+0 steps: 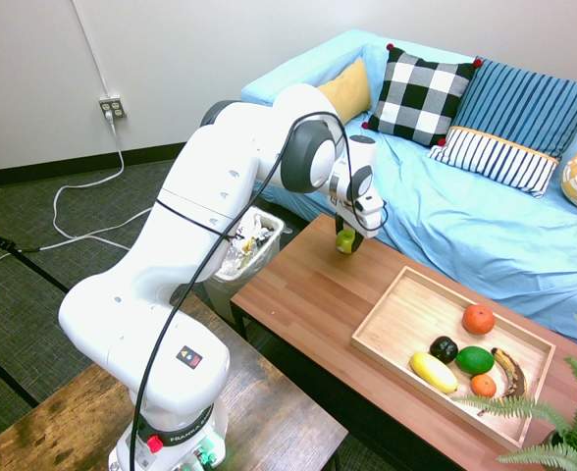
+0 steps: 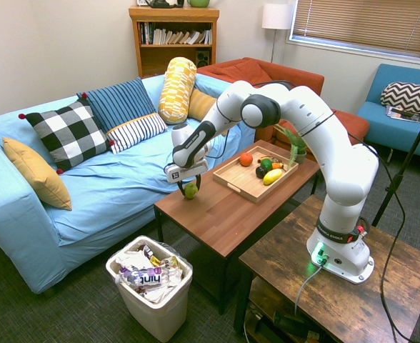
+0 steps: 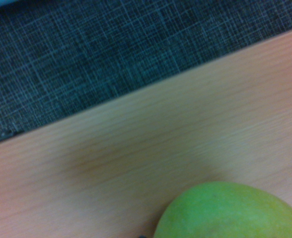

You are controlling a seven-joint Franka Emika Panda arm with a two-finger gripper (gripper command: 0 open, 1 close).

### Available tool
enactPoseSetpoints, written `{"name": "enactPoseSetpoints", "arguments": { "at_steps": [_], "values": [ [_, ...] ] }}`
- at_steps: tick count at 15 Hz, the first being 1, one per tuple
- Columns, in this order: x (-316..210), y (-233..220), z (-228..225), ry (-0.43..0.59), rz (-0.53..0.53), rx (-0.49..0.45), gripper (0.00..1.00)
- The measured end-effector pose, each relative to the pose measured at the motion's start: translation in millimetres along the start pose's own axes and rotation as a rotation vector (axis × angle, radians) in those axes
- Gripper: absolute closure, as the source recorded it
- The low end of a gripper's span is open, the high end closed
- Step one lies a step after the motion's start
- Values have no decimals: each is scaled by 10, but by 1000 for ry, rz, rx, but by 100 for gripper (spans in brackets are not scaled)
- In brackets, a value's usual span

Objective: Put the apple in the tray

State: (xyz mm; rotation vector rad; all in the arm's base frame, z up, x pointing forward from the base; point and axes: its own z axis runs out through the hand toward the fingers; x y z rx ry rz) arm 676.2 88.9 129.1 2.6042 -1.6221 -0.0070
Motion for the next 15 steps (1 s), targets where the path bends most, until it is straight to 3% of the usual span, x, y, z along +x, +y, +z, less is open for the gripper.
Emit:
{"name": "enactPoseSetpoints", "arguments": {
  "at_steps": [3,7,15],
  "values": [
    [403,114,-451,14,42,30,100],
    [945,619,-765,25,104,27,100],
    [1726,1698,-406,-1,225,21,100]
  ]
}}
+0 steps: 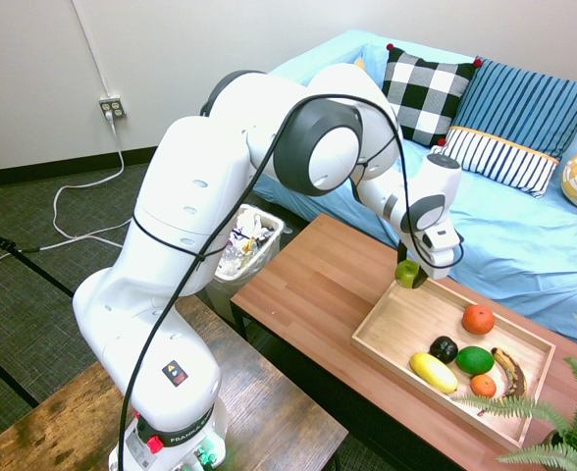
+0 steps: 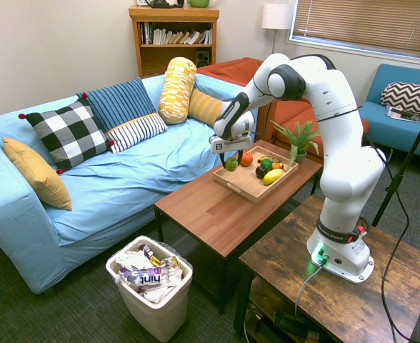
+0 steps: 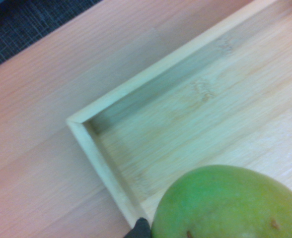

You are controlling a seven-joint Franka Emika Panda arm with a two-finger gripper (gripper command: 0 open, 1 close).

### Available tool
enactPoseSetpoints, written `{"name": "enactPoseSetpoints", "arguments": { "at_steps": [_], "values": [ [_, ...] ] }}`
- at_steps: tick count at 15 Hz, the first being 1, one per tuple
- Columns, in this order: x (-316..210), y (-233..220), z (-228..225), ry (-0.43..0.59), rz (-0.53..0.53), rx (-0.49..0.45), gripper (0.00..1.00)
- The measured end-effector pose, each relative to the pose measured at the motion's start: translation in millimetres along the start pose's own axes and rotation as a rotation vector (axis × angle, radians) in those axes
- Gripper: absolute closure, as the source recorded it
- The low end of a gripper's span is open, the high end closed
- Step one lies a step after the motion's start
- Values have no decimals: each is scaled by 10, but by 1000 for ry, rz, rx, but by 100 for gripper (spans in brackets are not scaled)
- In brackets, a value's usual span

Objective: Put the apple in the tray

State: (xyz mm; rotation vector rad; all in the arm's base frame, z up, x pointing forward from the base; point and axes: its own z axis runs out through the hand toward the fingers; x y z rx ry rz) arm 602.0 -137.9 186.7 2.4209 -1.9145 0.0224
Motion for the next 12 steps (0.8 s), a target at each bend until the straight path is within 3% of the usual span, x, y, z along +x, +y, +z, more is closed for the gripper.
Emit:
{"name": "enactPoseSetpoints", "arguments": {
  "at_steps": [12],
  "values": [
    [403,298,534,-26,49,-10,100]
  ]
}}
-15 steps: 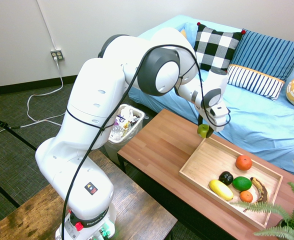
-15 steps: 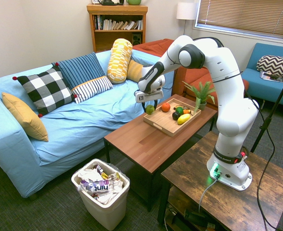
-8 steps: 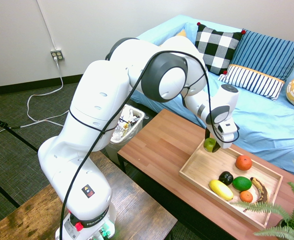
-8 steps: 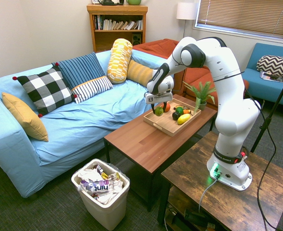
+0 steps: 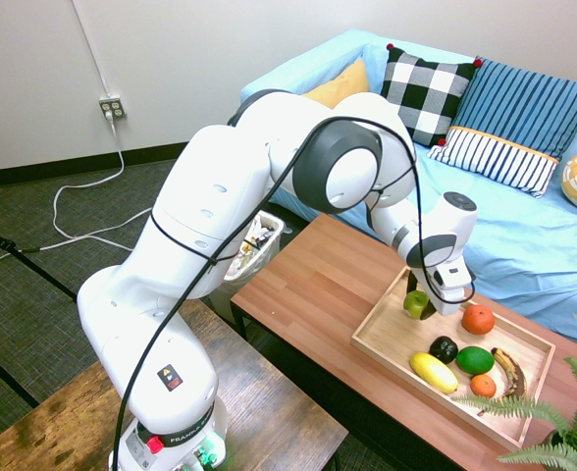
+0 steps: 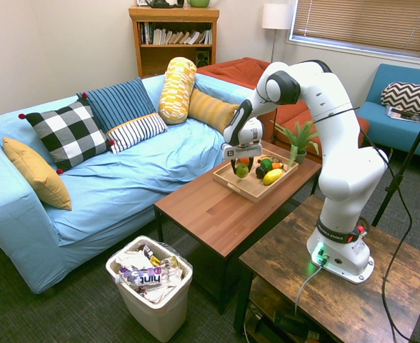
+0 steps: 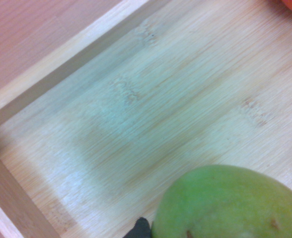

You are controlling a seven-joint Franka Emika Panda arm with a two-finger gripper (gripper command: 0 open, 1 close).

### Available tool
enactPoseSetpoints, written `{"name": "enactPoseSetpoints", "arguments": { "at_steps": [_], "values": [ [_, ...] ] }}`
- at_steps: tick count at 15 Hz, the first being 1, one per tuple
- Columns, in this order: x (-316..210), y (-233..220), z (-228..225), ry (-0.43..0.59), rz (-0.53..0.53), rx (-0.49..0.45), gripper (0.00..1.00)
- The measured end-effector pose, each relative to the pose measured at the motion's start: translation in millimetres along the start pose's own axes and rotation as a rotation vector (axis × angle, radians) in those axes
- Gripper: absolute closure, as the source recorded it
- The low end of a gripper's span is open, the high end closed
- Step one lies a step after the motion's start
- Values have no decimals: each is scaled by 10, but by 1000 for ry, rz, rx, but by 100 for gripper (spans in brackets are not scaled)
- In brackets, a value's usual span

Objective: Put the apple in the tray

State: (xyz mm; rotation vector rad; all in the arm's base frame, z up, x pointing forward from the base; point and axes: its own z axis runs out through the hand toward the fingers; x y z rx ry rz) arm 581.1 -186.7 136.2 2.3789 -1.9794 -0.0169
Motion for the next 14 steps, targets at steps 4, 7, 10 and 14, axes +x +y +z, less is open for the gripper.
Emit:
{"name": "enactPoseSetpoints", "arguments": {
  "at_steps": [4,7,10,14],
  "values": [
    [3,26,147,-7,-4,-7,100],
    [20,30,211,-7,-3,-11,100],
    [35,16,259,-4,-1,-11,100],
    [38,13,262,-5,1,-10,0]
  ]
}}
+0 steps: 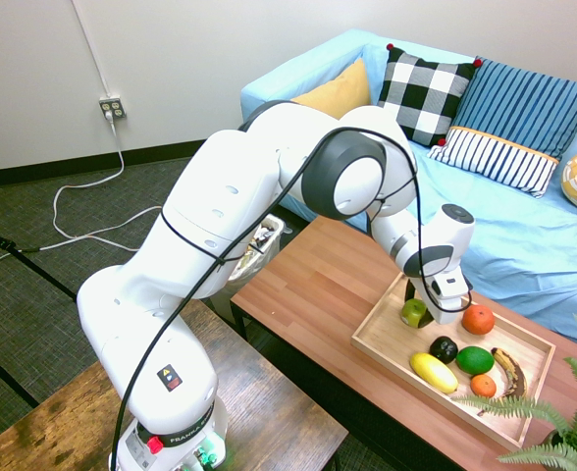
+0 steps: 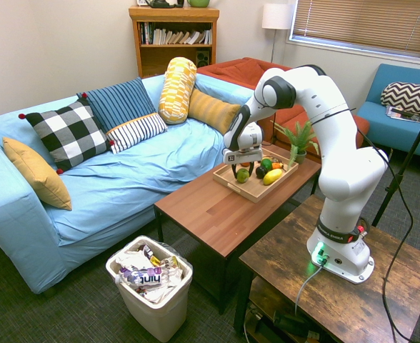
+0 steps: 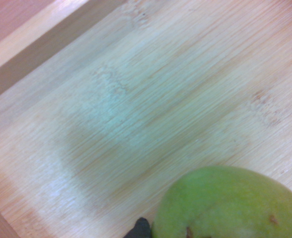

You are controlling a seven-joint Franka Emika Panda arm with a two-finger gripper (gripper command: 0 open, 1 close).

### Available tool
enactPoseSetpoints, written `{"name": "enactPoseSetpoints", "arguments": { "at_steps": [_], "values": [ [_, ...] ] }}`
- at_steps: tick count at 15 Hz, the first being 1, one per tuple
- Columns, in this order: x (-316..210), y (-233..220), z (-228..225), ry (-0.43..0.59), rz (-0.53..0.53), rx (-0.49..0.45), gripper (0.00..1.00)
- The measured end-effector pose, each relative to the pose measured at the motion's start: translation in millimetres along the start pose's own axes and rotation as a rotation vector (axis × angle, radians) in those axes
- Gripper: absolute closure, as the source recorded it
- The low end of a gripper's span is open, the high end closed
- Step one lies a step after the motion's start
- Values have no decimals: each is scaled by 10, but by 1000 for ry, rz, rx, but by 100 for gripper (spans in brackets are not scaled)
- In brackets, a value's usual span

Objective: Put the apple in the tray

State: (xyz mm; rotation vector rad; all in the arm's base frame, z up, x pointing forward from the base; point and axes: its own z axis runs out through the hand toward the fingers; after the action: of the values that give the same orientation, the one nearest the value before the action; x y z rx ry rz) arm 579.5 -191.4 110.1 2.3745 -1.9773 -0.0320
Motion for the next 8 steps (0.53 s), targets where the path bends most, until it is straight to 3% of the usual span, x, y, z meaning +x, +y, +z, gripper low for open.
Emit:
{"name": "enactPoseSetpoints", "arguments": {
  "at_steps": [8],
  "values": [
    [2,-16,29,-5,-18,3,0]
  ]
}}
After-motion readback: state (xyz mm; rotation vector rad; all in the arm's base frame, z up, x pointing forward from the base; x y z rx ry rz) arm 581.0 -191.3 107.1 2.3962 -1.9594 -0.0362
